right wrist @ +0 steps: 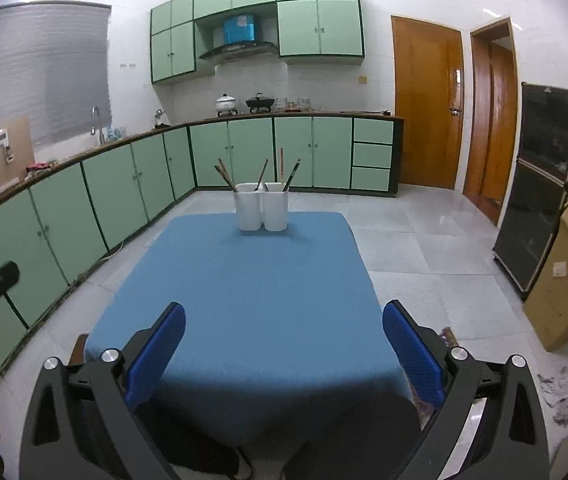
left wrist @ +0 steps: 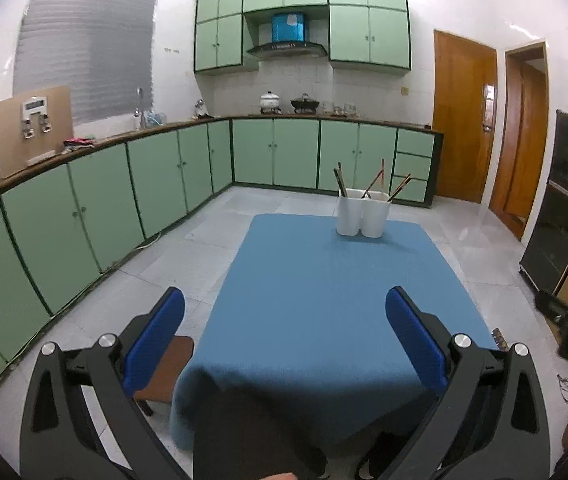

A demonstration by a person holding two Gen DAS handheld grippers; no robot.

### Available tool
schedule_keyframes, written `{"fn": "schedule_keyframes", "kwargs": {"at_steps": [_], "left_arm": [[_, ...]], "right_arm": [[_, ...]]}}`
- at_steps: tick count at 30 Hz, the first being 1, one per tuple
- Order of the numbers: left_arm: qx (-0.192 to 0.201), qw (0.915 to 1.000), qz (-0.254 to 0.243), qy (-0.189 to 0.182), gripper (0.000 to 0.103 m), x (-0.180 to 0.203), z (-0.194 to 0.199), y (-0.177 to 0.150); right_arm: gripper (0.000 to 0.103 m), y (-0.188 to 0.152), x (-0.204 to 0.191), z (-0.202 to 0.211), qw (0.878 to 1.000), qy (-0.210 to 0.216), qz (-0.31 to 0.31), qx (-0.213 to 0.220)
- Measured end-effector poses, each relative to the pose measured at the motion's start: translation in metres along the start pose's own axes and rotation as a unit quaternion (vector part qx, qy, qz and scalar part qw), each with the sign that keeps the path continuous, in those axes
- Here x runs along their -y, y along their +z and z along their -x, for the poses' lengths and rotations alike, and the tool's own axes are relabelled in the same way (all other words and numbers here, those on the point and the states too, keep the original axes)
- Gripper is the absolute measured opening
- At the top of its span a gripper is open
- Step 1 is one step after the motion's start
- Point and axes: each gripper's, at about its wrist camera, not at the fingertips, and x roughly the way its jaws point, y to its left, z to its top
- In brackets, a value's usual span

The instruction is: Organize utensils

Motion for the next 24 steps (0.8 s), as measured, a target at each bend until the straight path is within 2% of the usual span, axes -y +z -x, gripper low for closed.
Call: {"fn": "schedule_keyframes", "kwargs": {"at_steps": [8, 13, 24], "left_arm": [[0.003, 0.9999, 0.006, -0.008, 0.098, -0.004, 0.077, -0.020], [0.009, 0.9999, 0.006, 0.002, 0.098, -0.007, 0.103, -0.026], [0.051, 0.9980, 0.028, 0.024, 0.098, -0.020, 0.156, -0.029]], "right_arm": [[0.097, -0.010, -0.011, 0.076, 0.998, -0.036, 0.009, 0.052], [0.097, -0.017, -0.015, 0.118, 0.995, -0.029, 0.009, 0.092], [0.097, -0.020, -0.026, 0.148, 0.993, -0.011, 0.013, 0.120]]}}
